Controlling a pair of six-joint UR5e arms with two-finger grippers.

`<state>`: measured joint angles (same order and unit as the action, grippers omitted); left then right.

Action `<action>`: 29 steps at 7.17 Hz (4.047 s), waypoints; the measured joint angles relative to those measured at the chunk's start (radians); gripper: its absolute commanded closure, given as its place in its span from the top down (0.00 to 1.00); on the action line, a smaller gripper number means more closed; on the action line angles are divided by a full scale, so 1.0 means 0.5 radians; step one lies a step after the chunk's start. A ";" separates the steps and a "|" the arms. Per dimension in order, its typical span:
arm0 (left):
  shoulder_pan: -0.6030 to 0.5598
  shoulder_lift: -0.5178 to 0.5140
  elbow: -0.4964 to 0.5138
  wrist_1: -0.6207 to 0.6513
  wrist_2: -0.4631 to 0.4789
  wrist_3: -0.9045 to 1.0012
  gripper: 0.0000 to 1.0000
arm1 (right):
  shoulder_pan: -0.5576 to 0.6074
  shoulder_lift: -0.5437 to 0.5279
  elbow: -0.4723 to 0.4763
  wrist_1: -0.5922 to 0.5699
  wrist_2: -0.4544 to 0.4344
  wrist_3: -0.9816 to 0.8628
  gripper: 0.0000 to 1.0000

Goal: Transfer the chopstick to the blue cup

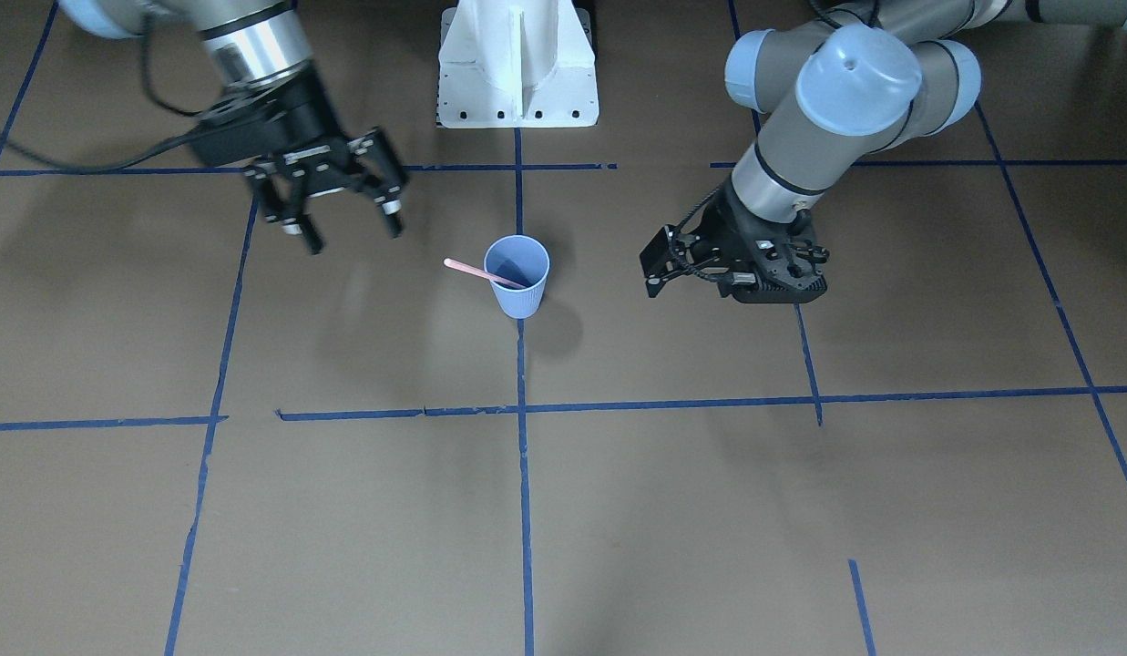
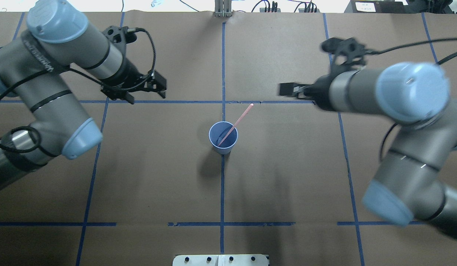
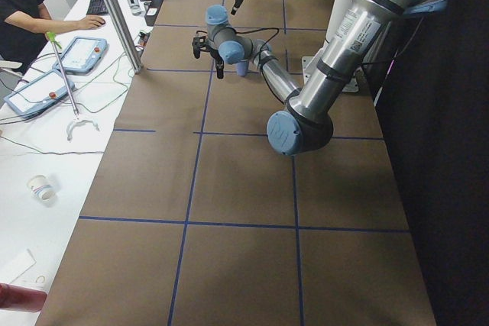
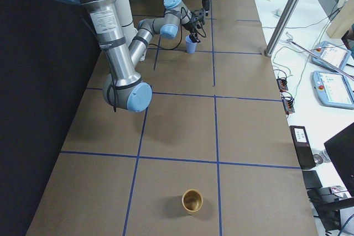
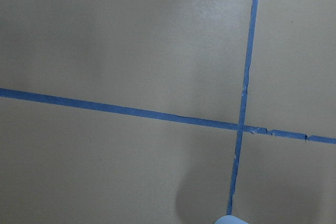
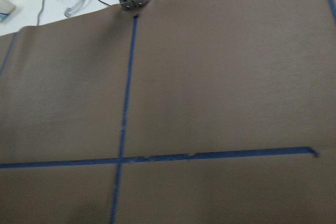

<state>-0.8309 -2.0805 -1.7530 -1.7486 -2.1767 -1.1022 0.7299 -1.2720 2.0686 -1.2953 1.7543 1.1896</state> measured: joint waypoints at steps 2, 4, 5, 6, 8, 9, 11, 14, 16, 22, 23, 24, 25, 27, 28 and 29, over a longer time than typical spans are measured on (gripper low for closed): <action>-0.234 0.296 -0.021 0.013 -0.018 0.675 1.00 | 0.593 -0.251 -0.212 -0.013 0.618 -0.774 1.00; -0.649 0.465 0.071 0.148 -0.111 1.463 1.00 | 1.204 -0.342 -0.708 -0.029 1.137 -1.731 1.00; -0.876 0.476 0.149 0.313 -0.135 1.881 1.00 | 1.422 -0.342 -1.003 -0.056 1.247 -2.207 1.00; -1.072 0.470 0.219 0.466 -0.148 2.202 1.00 | 1.574 -0.319 -1.254 -0.133 1.289 -2.603 1.00; -1.296 0.469 0.265 0.725 -0.214 2.492 1.00 | 1.717 -0.280 -1.423 -0.317 1.312 -2.916 1.00; -1.338 0.489 0.273 0.845 -0.251 2.570 1.00 | 1.740 -0.276 -1.424 -0.359 1.322 -2.949 1.00; -1.360 0.599 0.229 0.976 -0.332 2.614 1.00 | 1.749 -0.263 -1.391 -0.478 1.315 -2.963 1.00; -1.361 0.739 0.172 0.994 -0.401 2.622 1.00 | 1.732 -0.271 -1.323 -0.580 1.252 -2.944 1.00; -1.361 0.972 -0.012 0.988 -0.479 2.628 1.00 | 1.731 -0.369 -1.139 -0.708 1.241 -2.942 1.00; -1.367 1.115 -0.147 0.967 -0.516 2.618 1.00 | 1.728 -0.655 -0.790 -0.740 1.204 -2.933 1.00; -1.368 1.103 -0.154 0.968 -0.483 2.616 1.00 | 1.728 -0.670 -0.770 -0.740 1.204 -2.931 1.00; -1.367 1.099 -0.156 0.969 -0.459 2.614 1.00 | 1.725 -0.676 -0.753 -0.742 1.200 -2.927 1.00; -1.367 1.100 -0.156 0.969 -0.447 2.613 1.00 | 1.719 -0.678 -0.743 -0.745 1.186 -2.912 1.00; -1.366 1.095 -0.147 0.970 -0.444 2.612 1.00 | 1.683 -0.678 -0.737 -0.749 1.155 -2.785 1.00; -1.366 1.096 -0.144 0.971 -0.445 2.610 1.00 | 1.673 -0.678 -0.734 -0.754 1.149 -2.702 1.00; -1.366 1.095 -0.134 0.971 -0.445 2.610 1.00 | 1.671 -0.679 -0.732 -0.756 1.150 -2.607 1.00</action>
<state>-1.5141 -1.5331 -1.8200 -1.2630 -2.3991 0.2027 1.5654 -1.6116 1.7027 -1.6732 2.3294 -0.1139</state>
